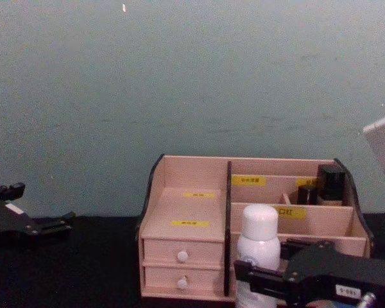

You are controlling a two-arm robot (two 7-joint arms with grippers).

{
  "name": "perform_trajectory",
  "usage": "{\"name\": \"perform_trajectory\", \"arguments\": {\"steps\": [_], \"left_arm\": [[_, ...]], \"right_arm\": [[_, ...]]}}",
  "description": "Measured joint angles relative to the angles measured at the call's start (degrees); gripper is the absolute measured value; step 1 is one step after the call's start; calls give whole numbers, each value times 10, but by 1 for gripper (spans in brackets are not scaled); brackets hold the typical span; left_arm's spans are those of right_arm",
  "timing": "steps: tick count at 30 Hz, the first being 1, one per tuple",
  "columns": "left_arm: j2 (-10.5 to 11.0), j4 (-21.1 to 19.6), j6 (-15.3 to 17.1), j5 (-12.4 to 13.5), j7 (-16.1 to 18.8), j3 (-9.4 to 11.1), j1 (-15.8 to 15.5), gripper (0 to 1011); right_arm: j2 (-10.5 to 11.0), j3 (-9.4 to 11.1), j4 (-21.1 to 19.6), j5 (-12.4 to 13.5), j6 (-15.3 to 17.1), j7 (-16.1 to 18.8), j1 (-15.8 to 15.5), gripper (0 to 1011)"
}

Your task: Pick up the facial cleanser and watermelon frost from the table and place them into the tiered storage box.

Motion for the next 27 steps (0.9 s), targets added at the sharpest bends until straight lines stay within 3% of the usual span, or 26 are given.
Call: {"name": "perform_trajectory", "arguments": {"steps": [17,27], "left_arm": [[0,0,0,0,0,0,0,1001],[0,0,0,0,0,0,0,1001]], "right_arm": [[4,0,-6,2,0,5,-1,594],[23,16,-45,44,12,27,-8,593]]}}
